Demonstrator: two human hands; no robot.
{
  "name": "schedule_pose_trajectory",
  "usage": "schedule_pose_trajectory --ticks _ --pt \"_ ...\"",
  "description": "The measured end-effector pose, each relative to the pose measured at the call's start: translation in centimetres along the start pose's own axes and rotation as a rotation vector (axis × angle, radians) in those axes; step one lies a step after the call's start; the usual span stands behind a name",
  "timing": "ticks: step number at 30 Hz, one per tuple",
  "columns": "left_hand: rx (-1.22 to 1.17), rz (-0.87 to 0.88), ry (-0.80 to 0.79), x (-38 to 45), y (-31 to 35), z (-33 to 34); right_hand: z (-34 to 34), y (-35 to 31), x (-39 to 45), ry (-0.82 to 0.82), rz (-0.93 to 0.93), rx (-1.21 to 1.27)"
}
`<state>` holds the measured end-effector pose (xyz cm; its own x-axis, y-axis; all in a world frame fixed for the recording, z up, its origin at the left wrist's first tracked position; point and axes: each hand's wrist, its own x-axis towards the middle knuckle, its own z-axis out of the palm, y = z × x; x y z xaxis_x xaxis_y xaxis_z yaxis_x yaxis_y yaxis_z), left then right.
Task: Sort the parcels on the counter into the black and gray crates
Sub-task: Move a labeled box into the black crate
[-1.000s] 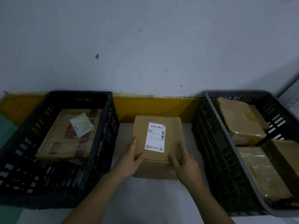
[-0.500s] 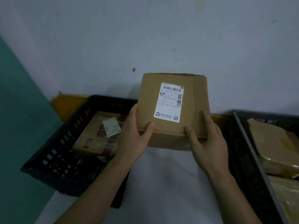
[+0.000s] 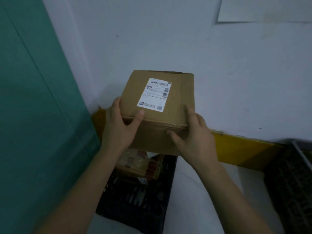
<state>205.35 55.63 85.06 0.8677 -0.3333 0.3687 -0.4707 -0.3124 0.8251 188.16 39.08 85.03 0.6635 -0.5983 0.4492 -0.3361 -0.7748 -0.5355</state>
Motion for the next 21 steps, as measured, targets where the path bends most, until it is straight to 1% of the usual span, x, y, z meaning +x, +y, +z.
schedule_pose_trajectory --ticks 3,9,13,16,21 --pt "0.078 -0.017 -0.06 2.7 -4.4 -1.9 4.7 -2.0 0.3 -0.064 0.03 -0.068" --pt "0.128 -0.053 -0.295 5.0 -11.2 -1.9 10.9 -1.9 -0.3 -0.176 0.095 -0.124" --pt "0.125 -0.055 -0.383 5.8 -13.3 -1.1 13.3 -1.3 0.1 -0.224 0.142 -0.15" --pt "0.156 -0.031 -0.415 6.6 -14.1 -0.6 14.5 -0.9 0.9 -0.221 0.157 -0.152" --pt "0.299 0.056 -0.444 8.2 -14.3 0.0 15.3 -0.3 2.3 -0.207 0.179 -0.175"
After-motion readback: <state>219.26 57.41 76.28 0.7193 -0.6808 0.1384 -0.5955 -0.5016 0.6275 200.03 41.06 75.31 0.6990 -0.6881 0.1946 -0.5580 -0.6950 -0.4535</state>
